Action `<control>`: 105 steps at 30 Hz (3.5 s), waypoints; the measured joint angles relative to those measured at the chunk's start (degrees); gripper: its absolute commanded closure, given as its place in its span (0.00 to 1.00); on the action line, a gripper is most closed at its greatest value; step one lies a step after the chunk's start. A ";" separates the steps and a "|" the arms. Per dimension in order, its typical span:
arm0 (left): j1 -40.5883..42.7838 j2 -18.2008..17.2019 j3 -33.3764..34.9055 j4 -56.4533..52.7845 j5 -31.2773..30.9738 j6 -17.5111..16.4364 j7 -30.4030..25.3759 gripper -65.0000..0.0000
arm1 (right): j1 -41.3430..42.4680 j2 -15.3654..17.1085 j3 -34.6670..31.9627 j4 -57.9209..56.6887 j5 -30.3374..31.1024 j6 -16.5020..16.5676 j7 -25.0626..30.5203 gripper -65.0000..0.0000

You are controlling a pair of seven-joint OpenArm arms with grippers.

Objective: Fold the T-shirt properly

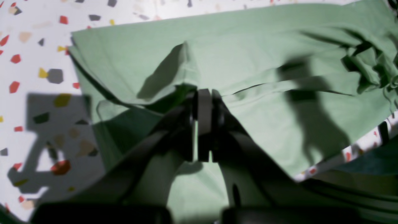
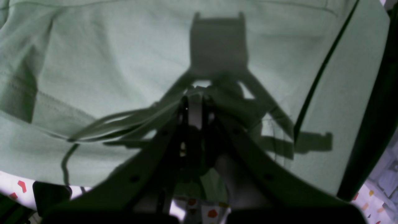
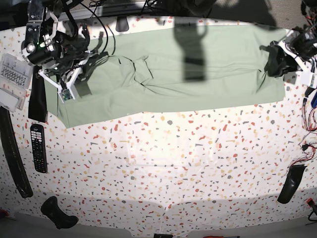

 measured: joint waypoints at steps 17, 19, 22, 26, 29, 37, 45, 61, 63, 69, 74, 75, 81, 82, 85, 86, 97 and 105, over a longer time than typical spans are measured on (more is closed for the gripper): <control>5.16 0.70 -0.28 9.33 14.88 0.02 -9.14 1.00 | -0.02 0.00 0.00 -0.02 0.00 0.00 2.80 1.00; 5.16 2.23 -0.28 9.33 16.92 -0.04 -9.77 1.00 | -0.04 -0.02 0.00 -0.02 0.00 0.00 4.37 1.00; 5.16 5.07 -0.28 9.33 18.21 -0.02 -10.01 1.00 | 0.00 0.00 0.00 -0.02 0.00 0.00 6.88 1.00; 5.20 6.75 -0.28 9.33 18.18 -0.02 -9.94 1.00 | -0.02 0.00 0.00 -0.02 -0.26 0.04 6.84 1.00; 6.69 6.69 -0.26 9.33 18.16 0.00 -9.97 1.00 | -0.02 0.22 0.00 -0.02 -3.67 0.37 7.02 1.00; 10.43 6.71 -0.28 9.33 21.64 0.52 -9.90 1.00 | 0.00 0.28 5.20 -0.02 -4.37 0.44 7.04 1.00; 8.79 5.92 -0.28 9.33 23.04 3.17 -11.63 1.00 | 0.00 0.28 10.49 -0.02 -1.29 0.61 6.49 1.00; 4.39 5.97 -0.28 9.33 13.16 3.21 -5.40 1.00 | 0.00 0.17 10.49 -0.02 6.03 3.65 -0.79 0.77; 2.47 5.97 -0.28 9.31 13.62 3.21 -5.40 1.00 | 0.00 0.17 10.49 -0.02 6.03 3.69 -0.79 0.73; -5.27 5.97 -0.37 5.57 20.17 7.54 -5.20 1.00 | 0.00 0.22 10.49 -0.02 6.03 3.67 -2.97 0.72; -10.75 5.92 -0.33 2.16 19.50 7.45 -1.29 1.00 | 0.13 0.17 11.26 -0.02 9.51 3.56 0.66 0.72; -11.02 5.99 -0.33 1.73 19.41 7.43 -0.87 1.00 | 0.15 0.20 11.34 -0.02 11.43 3.56 1.51 0.72; -10.58 6.86 0.24 -4.46 19.58 7.30 -2.84 1.00 | 0.26 0.15 11.58 0.00 19.23 3.58 6.43 0.72; -10.71 6.84 0.74 -6.01 19.52 7.28 -3.32 1.00 | 0.42 0.17 11.58 0.00 19.85 3.61 8.41 0.72; -11.06 6.78 2.47 -9.97 20.06 7.45 -4.57 1.00 | 2.69 0.11 11.65 0.00 20.81 3.61 10.78 0.72; -11.02 6.82 3.02 -10.47 20.02 7.48 -5.51 1.00 | 3.89 0.02 11.65 0.00 20.85 3.58 11.17 0.72; -10.71 6.69 4.13 -16.37 22.80 8.07 -8.39 1.00 | 10.38 -5.73 6.93 -11.93 10.40 4.70 11.80 0.72; -12.63 6.25 3.72 -23.65 19.26 6.27 -11.61 1.00 | 10.88 -5.70 -2.51 -21.16 5.88 2.40 17.18 0.72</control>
